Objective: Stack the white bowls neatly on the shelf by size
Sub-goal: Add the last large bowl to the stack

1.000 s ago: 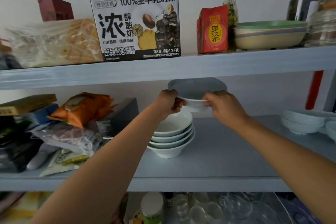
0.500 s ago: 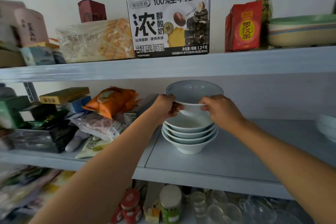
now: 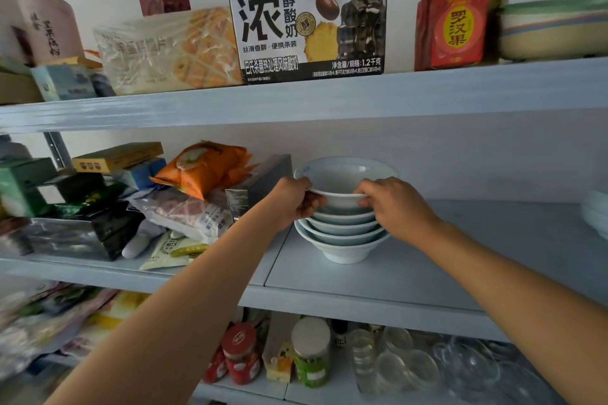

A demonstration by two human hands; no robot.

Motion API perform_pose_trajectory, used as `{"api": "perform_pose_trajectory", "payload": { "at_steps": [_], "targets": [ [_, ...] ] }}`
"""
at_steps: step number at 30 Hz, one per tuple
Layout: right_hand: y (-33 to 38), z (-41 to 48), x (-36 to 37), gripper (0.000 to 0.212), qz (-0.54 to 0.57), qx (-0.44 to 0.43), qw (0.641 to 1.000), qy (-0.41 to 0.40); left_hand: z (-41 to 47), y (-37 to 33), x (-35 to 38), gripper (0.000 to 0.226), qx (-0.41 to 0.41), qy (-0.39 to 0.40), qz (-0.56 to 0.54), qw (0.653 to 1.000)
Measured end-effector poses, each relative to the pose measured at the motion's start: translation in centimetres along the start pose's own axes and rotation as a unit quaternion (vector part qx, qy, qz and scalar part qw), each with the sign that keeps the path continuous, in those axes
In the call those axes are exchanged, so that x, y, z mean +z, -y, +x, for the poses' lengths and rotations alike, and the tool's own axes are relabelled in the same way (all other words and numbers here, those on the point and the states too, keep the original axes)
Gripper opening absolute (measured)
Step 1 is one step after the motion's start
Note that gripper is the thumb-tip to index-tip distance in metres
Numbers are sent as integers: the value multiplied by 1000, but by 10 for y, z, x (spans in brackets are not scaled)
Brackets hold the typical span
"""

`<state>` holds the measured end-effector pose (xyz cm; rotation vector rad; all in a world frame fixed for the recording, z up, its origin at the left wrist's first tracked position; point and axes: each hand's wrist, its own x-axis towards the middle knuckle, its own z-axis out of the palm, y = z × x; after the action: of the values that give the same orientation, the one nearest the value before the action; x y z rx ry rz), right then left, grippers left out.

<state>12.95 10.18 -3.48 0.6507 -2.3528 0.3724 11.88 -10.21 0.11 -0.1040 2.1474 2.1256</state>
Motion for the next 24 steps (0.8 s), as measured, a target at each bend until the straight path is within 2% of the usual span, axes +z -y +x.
{"api": "perform_pose_trajectory", "payload": {
  "at_steps": [8, 16, 18, 21, 24],
  "targets": [
    [4, -2, 5, 17, 23, 31, 998, 46, 1, 6, -5, 20, -11, 0, 21, 1000],
    [4, -7, 2, 20, 20, 4, 998, 52, 3, 1, -11, 16, -8, -3, 131, 991],
    [3, -10, 1, 27, 32, -11, 998, 47, 3, 1, -10, 16, -10, -8, 145, 989],
    [6, -10, -2, 49, 54, -15, 997, 52, 3, 3, -9, 21, -4, -21, 183, 983],
    [8, -8, 0, 56, 55, 2, 998, 44, 9, 8, -12, 23, 49, -63, 305, 949]
  ]
}}
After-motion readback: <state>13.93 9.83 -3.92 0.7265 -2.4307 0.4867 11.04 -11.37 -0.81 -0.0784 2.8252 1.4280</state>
